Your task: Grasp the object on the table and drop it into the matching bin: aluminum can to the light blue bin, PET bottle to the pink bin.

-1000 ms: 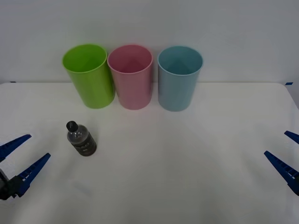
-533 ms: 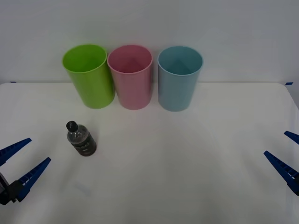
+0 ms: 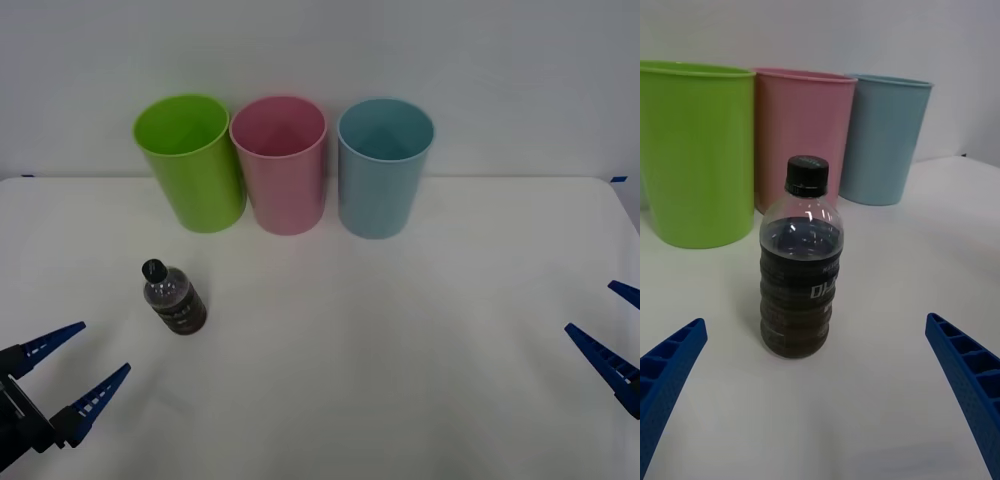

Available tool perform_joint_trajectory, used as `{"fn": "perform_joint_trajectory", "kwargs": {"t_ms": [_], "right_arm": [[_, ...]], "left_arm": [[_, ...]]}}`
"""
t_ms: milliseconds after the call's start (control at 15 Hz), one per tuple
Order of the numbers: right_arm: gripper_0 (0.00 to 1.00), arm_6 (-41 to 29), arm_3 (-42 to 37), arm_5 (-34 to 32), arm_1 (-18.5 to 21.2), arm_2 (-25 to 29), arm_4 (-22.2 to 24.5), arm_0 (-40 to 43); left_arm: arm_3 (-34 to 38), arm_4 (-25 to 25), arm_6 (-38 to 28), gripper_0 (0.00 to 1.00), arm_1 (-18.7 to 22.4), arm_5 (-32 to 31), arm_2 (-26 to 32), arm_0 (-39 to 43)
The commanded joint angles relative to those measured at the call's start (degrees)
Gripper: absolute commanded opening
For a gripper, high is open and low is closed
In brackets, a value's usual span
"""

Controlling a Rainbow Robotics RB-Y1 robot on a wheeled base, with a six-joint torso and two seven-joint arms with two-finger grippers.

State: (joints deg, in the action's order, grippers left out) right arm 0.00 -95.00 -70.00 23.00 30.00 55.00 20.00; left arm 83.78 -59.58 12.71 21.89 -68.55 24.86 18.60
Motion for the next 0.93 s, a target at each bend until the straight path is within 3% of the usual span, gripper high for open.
{"fn": "perform_joint_trajectory", "kwargs": {"t_ms": [67, 600, 933], "right_arm": [[1.00, 0.0, 0.0, 0.0, 0.0, 0.0, 0.0, 0.0], [1.00, 0.0, 0.0, 0.0, 0.0, 0.0, 0.0, 0.0], [1.00, 0.0, 0.0, 0.0, 0.0, 0.0, 0.0, 0.0]], "left_arm": [[-5.2, 0.0, 2.7, 1.00, 0.0, 0.2, -1.3, -2.7], [-7.5, -0.1, 6.9, 1.00, -0.4, 7.0, -6.6, -6.3], [-7.8, -2.7, 7.8, 1.00, -3.7, 9.7, -7.2, -9.1]]}}
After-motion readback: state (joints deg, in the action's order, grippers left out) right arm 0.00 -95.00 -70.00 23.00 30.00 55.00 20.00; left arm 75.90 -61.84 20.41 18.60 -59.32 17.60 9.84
